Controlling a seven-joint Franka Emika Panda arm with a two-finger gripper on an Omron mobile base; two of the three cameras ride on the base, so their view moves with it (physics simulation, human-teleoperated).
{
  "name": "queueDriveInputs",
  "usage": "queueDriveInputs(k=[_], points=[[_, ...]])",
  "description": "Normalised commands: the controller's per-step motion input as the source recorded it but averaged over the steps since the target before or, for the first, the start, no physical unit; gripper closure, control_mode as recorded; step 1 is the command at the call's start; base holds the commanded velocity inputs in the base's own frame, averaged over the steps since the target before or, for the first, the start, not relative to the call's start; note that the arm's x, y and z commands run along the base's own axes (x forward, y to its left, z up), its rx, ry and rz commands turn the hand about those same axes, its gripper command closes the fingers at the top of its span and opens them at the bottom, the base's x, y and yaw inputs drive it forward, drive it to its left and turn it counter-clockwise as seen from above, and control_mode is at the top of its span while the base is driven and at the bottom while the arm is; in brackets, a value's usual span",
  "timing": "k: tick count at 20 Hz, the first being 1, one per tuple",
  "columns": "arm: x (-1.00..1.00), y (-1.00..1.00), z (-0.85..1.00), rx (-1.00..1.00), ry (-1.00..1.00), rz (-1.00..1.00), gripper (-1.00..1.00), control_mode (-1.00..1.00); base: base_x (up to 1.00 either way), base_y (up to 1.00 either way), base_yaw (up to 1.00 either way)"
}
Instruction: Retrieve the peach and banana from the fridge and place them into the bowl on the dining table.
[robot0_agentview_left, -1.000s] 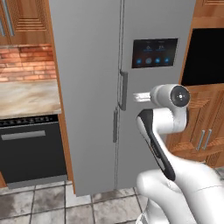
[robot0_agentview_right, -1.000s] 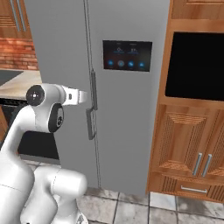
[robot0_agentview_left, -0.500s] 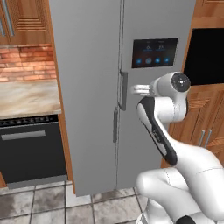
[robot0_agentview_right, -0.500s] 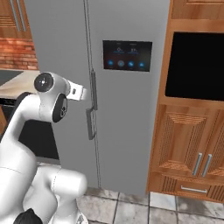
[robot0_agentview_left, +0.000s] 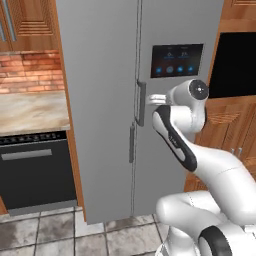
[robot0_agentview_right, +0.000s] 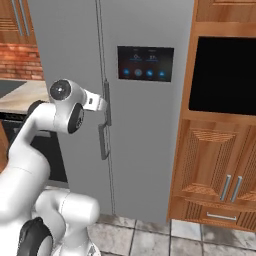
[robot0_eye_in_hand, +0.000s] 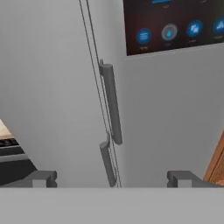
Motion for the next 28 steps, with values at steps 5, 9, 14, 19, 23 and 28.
queueDriveInputs(k=[5, 9, 14, 19, 23, 28], points=[[0.49, 0.00, -0.24, 0.00, 0.00, 0.00, -1.00, -1.00, 0.00, 0.00, 0.00], [0.64, 0.00, -0.23, 0.00, 0.00, 0.00, -1.00, -1.00, 0.00, 0.00, 0.00], [0.63, 0.00, -0.19, 0.00, 0.00, 0.00, -1.00, -1.00, 0.00, 0.00, 0.00], [0.61, 0.00, -0.14, 0.00, 0.00, 0.00, -1.00, -1.00, 0.00, 0.00, 0.00], [0.64, 0.00, -0.14, 0.00, 0.01, 0.00, -1.00, -1.00, 0.00, 0.00, 0.00], [0.61, 0.00, -0.12, 0.00, 0.02, 0.00, -1.00, -1.00, 0.00, 0.00, 0.00]])
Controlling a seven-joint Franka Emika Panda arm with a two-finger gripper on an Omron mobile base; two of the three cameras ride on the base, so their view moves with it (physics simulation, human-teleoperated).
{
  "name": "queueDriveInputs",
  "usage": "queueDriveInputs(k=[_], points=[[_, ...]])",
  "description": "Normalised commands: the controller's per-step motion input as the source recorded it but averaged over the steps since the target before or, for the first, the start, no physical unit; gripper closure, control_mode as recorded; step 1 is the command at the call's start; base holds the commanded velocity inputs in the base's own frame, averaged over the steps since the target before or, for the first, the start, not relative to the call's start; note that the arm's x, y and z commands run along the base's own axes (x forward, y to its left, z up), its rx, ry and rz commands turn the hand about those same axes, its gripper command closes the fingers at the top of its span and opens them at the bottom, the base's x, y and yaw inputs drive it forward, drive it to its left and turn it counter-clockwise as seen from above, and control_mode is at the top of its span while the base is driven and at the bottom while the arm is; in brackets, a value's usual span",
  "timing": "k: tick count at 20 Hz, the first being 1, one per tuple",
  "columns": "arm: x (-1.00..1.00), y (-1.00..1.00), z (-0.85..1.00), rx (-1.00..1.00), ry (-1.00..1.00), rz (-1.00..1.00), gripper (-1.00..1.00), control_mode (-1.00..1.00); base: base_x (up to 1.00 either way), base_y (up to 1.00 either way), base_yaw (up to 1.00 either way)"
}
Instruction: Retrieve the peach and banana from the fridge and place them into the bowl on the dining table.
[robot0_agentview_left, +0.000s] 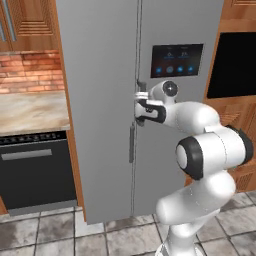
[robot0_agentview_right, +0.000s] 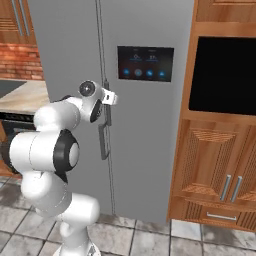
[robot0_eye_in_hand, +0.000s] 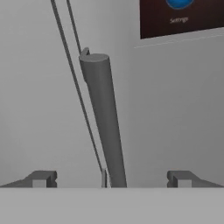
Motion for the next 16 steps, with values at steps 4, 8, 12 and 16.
queueDriveInputs(k=[4, 8, 12, 16], points=[[0.56, 0.00, -0.13, 0.00, 0.02, 0.00, -1.00, -1.00, 0.00, 0.00, 0.00], [0.51, 0.00, -0.19, 0.00, 0.01, 0.00, -1.00, -1.00, 0.00, 0.00, 0.00], [0.46, 0.00, -0.29, 0.00, 0.00, 0.00, -1.00, -1.00, 0.00, 0.00, 0.00], [0.43, 0.00, -0.29, 0.00, 0.00, 0.00, -1.00, -1.00, 0.00, 0.00, 0.00]])
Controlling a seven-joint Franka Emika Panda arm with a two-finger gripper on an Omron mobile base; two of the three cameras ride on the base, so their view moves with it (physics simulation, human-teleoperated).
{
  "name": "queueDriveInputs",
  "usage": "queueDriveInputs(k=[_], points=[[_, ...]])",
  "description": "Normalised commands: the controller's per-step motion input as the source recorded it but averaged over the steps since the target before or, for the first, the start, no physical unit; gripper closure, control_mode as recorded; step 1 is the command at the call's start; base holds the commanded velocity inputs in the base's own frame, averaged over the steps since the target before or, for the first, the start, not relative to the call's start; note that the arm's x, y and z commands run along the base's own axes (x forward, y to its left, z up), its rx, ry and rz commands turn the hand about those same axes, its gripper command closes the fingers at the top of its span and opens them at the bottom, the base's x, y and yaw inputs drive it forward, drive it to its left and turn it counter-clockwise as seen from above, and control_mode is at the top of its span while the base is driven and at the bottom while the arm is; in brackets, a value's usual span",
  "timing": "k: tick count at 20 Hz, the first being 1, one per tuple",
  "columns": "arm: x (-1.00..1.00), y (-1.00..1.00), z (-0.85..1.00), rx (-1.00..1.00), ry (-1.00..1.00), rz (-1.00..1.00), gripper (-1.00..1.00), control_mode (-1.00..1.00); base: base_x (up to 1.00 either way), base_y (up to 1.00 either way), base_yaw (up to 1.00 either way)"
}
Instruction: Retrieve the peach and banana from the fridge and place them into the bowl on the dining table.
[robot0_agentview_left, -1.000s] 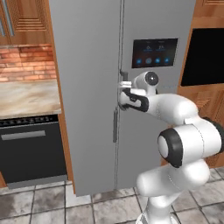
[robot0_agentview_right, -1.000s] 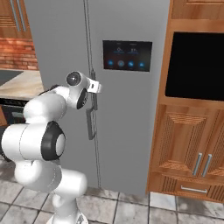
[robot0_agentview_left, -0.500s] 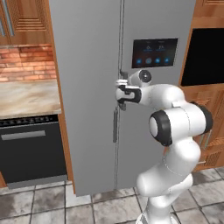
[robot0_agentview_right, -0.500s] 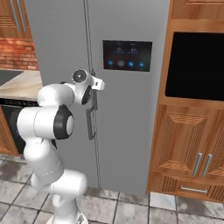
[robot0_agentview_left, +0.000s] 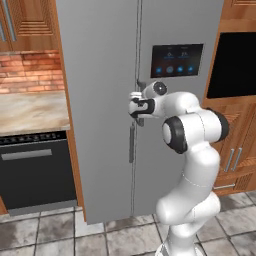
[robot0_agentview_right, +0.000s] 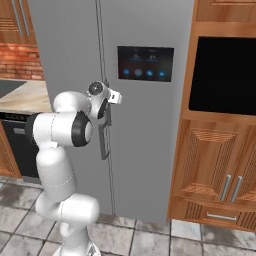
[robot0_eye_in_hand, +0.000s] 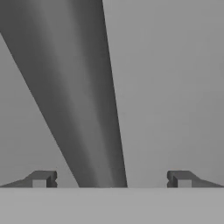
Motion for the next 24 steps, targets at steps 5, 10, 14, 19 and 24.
queueDriveInputs(k=[5, 10, 14, 19, 24], points=[[0.46, 0.00, -0.26, 0.00, -0.01, 0.00, -1.00, -1.00, 0.00, 0.00, 0.00], [0.39, 0.00, -0.25, 0.00, -0.09, 0.00, -1.00, -1.00, 0.00, 0.00, 0.00], [0.38, 0.00, -0.24, 0.00, -0.09, 0.00, -1.00, -1.00, 0.00, 0.00, 0.00], [0.35, 0.00, -0.04, 0.00, 0.00, 0.00, 1.00, -1.00, 0.00, 0.00, 0.00], [-0.12, -0.02, 0.18, 0.00, 0.07, 0.00, 1.00, -1.00, 0.00, 0.00, 0.00]])
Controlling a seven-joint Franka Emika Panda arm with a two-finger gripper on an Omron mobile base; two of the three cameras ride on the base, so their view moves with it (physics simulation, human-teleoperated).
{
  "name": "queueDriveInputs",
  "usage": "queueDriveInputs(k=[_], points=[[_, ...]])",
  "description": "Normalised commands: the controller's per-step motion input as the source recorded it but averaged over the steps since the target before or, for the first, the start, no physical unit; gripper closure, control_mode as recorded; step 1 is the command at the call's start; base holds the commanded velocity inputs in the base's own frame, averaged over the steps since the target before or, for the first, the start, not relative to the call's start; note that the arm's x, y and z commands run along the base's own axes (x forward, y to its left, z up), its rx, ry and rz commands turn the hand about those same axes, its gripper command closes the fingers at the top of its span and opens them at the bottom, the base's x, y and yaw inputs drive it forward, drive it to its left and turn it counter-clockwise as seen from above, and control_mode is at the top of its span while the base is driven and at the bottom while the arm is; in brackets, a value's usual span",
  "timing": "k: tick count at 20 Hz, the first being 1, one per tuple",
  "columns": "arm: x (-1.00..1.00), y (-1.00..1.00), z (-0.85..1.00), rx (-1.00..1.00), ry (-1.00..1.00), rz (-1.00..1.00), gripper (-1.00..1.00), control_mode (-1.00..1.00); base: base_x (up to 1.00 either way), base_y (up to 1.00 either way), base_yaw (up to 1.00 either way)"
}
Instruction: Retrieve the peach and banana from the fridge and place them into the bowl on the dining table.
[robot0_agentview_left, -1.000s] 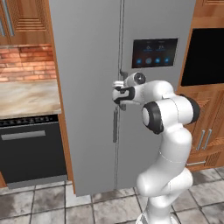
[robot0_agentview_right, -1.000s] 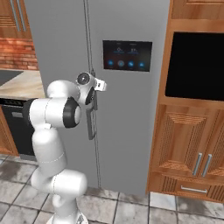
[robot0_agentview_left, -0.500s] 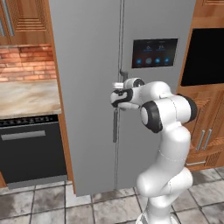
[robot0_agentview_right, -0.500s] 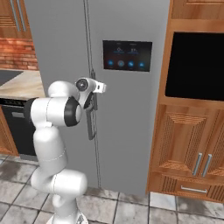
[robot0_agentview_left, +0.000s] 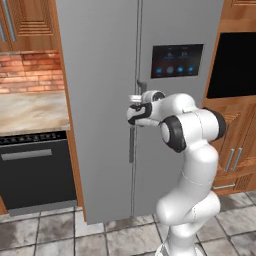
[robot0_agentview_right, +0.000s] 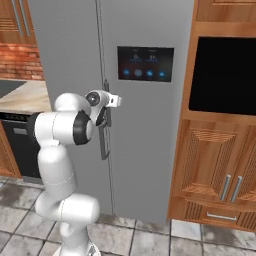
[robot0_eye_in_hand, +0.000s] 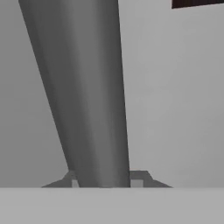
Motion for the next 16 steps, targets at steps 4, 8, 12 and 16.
queueDriveInputs(k=[4, 8, 12, 16], points=[[-0.48, -0.07, 0.44, 0.00, 0.20, 0.00, 1.00, -1.00, 0.00, 0.00, 0.00], [-0.76, -0.26, 0.42, 0.00, 0.16, 0.00, 1.00, -1.00, 0.00, 0.00, 0.00], [-1.00, -0.51, 0.43, 0.00, 0.13, 0.00, 1.00, -1.00, 0.00, 0.00, 0.00], [-1.00, -0.65, 0.49, 0.00, 0.08, 0.00, 1.00, -1.00, 0.00, 0.00, 0.00]])
